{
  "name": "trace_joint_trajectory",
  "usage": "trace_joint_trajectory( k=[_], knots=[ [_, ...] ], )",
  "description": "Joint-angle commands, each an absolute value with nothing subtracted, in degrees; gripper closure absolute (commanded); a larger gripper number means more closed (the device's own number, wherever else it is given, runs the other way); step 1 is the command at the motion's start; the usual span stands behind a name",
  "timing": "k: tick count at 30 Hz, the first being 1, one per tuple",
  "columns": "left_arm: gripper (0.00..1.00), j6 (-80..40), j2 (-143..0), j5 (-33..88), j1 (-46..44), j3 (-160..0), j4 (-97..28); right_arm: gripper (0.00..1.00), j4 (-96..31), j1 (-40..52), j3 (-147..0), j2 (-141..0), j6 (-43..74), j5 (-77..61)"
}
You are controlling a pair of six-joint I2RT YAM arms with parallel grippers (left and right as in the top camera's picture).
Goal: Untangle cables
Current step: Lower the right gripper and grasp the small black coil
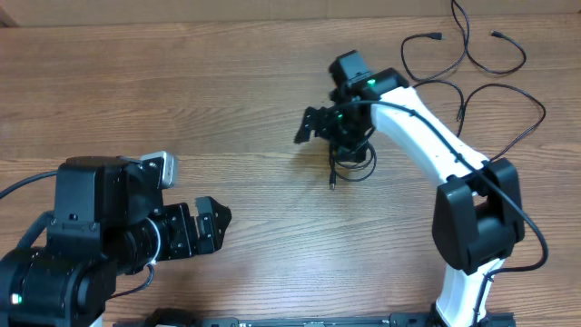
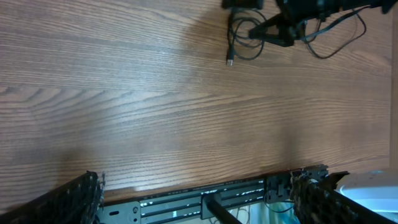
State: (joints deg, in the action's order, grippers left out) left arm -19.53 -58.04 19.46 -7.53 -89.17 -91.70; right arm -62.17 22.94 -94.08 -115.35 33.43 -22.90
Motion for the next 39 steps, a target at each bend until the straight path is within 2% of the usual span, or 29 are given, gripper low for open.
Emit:
trace_joint_trajectory(
  k=[1,8,12,17,21,29,33,37,39],
  knots=[
    [0.00,-19.3,-59.0,18.9,-7.9,-88.9,-91.4,0.00,-63.9,16.2,-96.3,-113.1,34.5,-21.3],
    [0.00,-18.8,-62.6,20.0,-7.9,-88.9,-90.4,0.00,-75.8,3.9,-96.4,-113.0,28.9,-20.2],
    [0.00,-14.0,-65.0,23.6,-8.0,-88.9,-89.4,0.00,-78.4,1.9,-96.4,-113.0,22.2,-20.2],
    [0.00,-13.4,-68.1,25.0,-8.0,-88.4,-87.2,0.00,-77.0,2.3,-95.6,-113.0,21.1,-17.5],
    [0.00,-13.7,-70.9,25.8,-8.3,-88.1,-86.8,0.17,-74.2,3.8,-94.0,-113.0,21.6,-17.6],
    [0.00,-13.5,-74.8,25.2,-14.6,-88.1,-85.2,0.38,-68.3,7.2,-93.6,-113.5,24.0,-17.6],
    [0.00,-13.7,-76.5,24.6,-17.4,-88.1,-84.5,0.45,-67.1,9.4,-93.6,-114.8,26.5,-16.2],
    [0.00,-13.8,-78.3,23.1,-18.2,-88.1,-85.0,0.44,-67.0,10.9,-93.5,-116.0,27.4,-11.0],
    [0.00,-13.7,-79.0,23.1,-18.2,-88.1,-85.3,0.49,-66.7,11.0,-93.4,-116.3,27.9,-10.7]
  ],
)
